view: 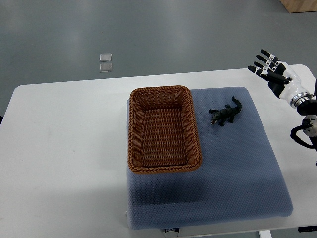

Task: Place crocodile in brown basket with right hand

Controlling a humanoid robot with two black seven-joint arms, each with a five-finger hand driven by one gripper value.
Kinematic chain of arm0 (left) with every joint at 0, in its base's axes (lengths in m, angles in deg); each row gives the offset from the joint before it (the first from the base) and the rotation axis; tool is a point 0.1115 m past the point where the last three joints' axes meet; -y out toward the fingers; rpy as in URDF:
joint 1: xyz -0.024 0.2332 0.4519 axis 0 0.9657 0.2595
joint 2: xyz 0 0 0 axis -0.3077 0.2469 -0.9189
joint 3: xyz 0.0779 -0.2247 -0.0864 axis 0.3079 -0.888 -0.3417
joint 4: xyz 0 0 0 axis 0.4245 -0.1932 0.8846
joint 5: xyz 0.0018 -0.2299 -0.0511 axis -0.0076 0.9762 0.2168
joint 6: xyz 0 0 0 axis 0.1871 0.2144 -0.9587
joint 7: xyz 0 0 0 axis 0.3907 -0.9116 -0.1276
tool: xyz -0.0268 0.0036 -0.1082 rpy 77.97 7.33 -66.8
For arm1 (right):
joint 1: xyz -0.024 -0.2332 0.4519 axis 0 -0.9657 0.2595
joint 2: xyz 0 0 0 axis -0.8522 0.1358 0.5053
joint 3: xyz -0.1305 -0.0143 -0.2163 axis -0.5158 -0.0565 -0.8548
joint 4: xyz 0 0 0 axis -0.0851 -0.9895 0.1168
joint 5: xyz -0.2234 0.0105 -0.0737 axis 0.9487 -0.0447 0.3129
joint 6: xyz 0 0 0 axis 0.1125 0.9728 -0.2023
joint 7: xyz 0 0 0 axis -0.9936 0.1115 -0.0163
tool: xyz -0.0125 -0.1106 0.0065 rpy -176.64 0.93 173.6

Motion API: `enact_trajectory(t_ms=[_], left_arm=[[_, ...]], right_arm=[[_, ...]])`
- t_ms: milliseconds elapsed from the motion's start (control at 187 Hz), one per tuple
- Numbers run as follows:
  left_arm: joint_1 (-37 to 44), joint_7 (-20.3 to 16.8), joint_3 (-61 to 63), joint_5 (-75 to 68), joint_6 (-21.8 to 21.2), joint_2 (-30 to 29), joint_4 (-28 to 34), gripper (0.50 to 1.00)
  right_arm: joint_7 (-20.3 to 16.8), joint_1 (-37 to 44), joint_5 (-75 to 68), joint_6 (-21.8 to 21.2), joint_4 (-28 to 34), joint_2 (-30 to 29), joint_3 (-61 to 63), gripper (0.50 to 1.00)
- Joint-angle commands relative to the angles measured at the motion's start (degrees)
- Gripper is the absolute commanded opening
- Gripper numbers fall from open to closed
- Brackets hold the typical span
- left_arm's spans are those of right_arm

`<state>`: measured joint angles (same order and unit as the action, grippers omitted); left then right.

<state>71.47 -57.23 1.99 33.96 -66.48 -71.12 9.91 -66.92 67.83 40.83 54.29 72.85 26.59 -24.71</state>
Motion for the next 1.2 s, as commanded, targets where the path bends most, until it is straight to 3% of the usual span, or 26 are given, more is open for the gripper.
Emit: enact_trajectory(t_ms=[0,1195], left_arm=[[0.00,0.00,-0.16,0.01,0.00,0.00,0.00,1.000],[0.35,-0.09,-1.13,0.01,0.00,0.00,0.00,1.000]], right_arm=[[0.08,-0.07,0.00,0.02,0.00,0.00,0.00,0.932],[0.09,0.37,-0.09,-0.86,0.00,0.09,0.09,0.932]])
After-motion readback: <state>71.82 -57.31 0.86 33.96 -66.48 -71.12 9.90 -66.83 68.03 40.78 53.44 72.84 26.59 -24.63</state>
